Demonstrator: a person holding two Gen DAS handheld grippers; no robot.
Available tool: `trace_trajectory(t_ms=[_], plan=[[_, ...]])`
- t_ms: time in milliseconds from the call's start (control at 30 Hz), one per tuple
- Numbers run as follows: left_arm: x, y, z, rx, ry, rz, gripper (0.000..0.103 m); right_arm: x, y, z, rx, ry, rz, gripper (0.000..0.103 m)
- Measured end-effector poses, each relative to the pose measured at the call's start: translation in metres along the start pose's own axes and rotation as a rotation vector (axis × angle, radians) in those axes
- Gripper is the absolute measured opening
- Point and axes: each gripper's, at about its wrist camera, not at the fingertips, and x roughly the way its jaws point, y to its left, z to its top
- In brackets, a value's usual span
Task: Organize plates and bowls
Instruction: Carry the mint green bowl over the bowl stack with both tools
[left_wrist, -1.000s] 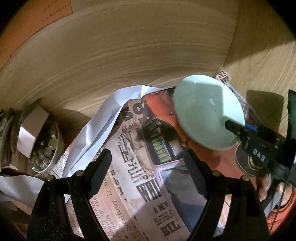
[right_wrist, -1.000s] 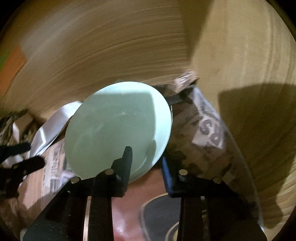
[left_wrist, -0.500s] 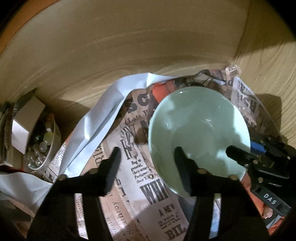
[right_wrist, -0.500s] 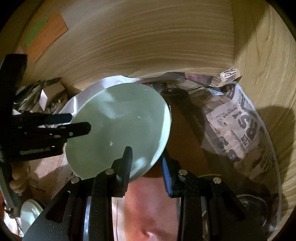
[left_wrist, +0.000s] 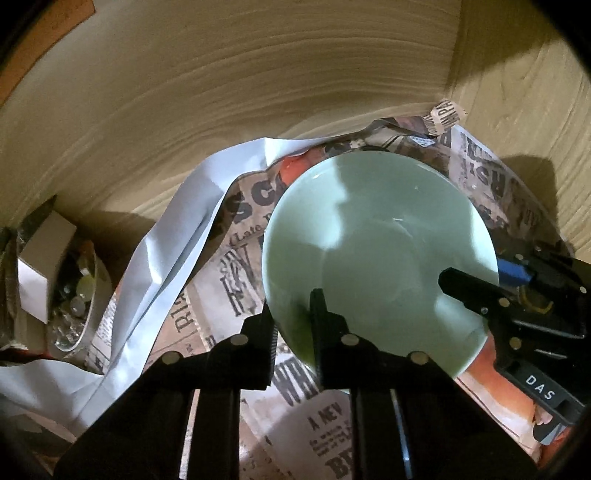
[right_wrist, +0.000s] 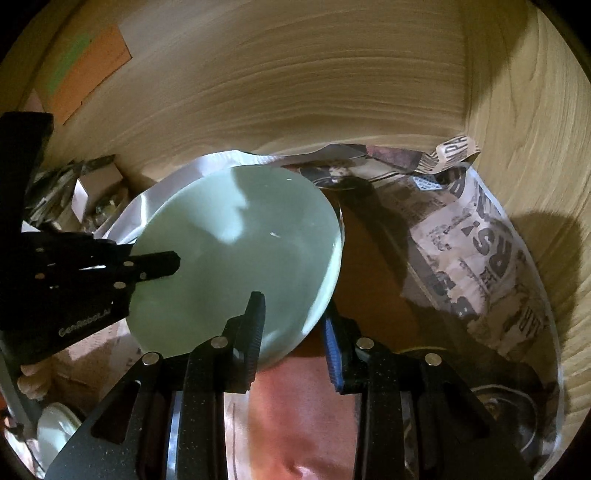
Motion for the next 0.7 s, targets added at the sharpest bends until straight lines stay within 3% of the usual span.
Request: trace_trajectory(t_ms=[700], plan=[[-0.091,0.03,-0.035,-0.046,-0.154,-0.026,0.017,-0.068,0.05,-0.003,-0.056,-0.17,0.053,0.027]])
